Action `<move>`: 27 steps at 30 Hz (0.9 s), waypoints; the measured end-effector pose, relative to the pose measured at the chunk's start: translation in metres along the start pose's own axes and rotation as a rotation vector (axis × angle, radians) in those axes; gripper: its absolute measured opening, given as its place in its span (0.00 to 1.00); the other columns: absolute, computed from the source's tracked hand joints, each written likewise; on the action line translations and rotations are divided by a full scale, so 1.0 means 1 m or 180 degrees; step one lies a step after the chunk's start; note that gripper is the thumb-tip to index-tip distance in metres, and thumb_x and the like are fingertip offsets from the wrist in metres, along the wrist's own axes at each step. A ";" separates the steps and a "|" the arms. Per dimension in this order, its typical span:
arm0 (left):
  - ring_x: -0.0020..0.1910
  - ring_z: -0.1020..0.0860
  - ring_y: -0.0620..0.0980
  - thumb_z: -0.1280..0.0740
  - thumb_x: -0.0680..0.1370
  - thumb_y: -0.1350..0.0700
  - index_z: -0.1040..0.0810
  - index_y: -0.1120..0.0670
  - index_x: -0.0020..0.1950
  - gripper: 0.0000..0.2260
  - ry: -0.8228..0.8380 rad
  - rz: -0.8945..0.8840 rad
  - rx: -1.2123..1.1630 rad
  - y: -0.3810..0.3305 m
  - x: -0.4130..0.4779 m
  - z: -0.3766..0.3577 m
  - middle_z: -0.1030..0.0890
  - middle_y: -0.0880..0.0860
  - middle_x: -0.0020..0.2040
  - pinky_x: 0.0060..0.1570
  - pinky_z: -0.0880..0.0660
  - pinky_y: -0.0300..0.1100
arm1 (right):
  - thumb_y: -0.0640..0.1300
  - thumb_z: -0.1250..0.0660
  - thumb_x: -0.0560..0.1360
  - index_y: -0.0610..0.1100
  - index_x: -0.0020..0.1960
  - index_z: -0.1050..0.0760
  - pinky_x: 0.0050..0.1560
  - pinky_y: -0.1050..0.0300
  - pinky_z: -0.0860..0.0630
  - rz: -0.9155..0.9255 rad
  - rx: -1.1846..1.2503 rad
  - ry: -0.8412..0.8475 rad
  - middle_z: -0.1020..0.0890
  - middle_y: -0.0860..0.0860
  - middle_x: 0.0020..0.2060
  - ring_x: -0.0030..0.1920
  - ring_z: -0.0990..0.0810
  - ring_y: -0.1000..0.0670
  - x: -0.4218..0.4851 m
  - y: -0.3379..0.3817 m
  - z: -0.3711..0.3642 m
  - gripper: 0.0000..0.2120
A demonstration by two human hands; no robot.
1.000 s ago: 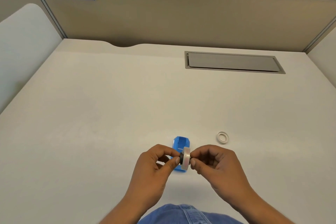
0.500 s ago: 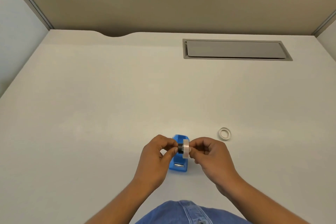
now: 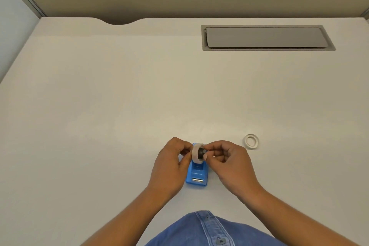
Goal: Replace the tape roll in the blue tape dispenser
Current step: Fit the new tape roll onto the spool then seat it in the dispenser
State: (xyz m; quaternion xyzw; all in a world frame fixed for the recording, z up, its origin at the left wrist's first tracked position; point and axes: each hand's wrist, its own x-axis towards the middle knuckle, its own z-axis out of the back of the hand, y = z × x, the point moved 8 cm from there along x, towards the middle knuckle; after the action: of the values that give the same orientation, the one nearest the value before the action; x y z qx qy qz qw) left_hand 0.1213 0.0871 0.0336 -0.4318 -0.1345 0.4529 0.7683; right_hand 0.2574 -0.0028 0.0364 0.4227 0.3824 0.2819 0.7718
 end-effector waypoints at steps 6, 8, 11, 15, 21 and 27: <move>0.42 0.26 0.37 0.33 0.77 0.60 0.23 0.48 0.47 0.06 -0.0021 -0.0141 -0.0010 -0.006 0.002 0.003 0.23 0.43 0.44 0.39 0.29 0.27 | 0.35 0.29 0.72 0.48 0.45 0.18 0.36 0.70 0.24 -0.0012 0.0117 -0.0053 0.15 0.54 0.38 0.34 0.20 0.59 0.002 -0.002 0.000 0.09; 0.42 0.25 0.37 0.33 0.78 0.59 0.22 0.49 0.47 0.05 0.0020 -0.0127 0.0052 -0.005 0.002 0.000 0.23 0.43 0.44 0.38 0.31 0.26 | 0.34 0.29 0.72 0.47 0.45 0.19 0.35 0.70 0.24 -0.0013 0.0110 -0.0074 0.16 0.53 0.37 0.34 0.21 0.60 0.002 -0.005 0.001 0.08; 0.41 0.25 0.40 0.33 0.77 0.60 0.21 0.50 0.48 0.05 0.0078 -0.0033 0.0133 0.000 0.002 -0.005 0.23 0.45 0.45 0.37 0.32 0.27 | 0.34 0.28 0.71 0.48 0.43 0.20 0.35 0.71 0.24 0.0000 0.0084 -0.0110 0.16 0.53 0.37 0.33 0.22 0.61 0.002 -0.006 0.003 0.09; 0.41 0.25 0.39 0.33 0.77 0.60 0.21 0.50 0.48 0.05 0.0059 -0.0046 0.0160 0.004 0.002 -0.006 0.23 0.45 0.44 0.37 0.31 0.28 | 0.35 0.28 0.71 0.49 0.43 0.21 0.35 0.71 0.25 0.0038 0.0003 -0.0107 0.17 0.54 0.37 0.33 0.22 0.61 0.003 -0.007 0.003 0.10; 0.44 0.24 0.39 0.32 0.77 0.59 0.21 0.48 0.47 0.05 0.0027 -0.0054 0.0152 0.004 0.003 -0.007 0.23 0.44 0.44 0.39 0.31 0.30 | 0.37 0.27 0.71 0.52 0.42 0.21 0.34 0.70 0.24 0.0109 -0.0234 -0.0157 0.17 0.55 0.36 0.31 0.23 0.59 0.005 -0.009 0.003 0.10; 0.46 0.23 0.39 0.31 0.76 0.57 0.26 0.44 0.50 0.09 -0.0084 -0.0058 -0.0041 0.006 -0.001 -0.003 0.21 0.43 0.46 0.40 0.29 0.31 | 0.35 0.28 0.70 0.53 0.44 0.21 0.32 0.70 0.25 0.0078 -0.0375 -0.0065 0.18 0.55 0.37 0.29 0.24 0.57 0.007 -0.013 0.004 0.13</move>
State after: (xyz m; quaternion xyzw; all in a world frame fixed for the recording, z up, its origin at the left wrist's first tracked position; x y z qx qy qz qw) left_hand 0.1184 0.0860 0.0275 -0.4295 -0.1515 0.4507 0.7678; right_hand 0.2660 -0.0054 0.0242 0.3841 0.3521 0.3090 0.7956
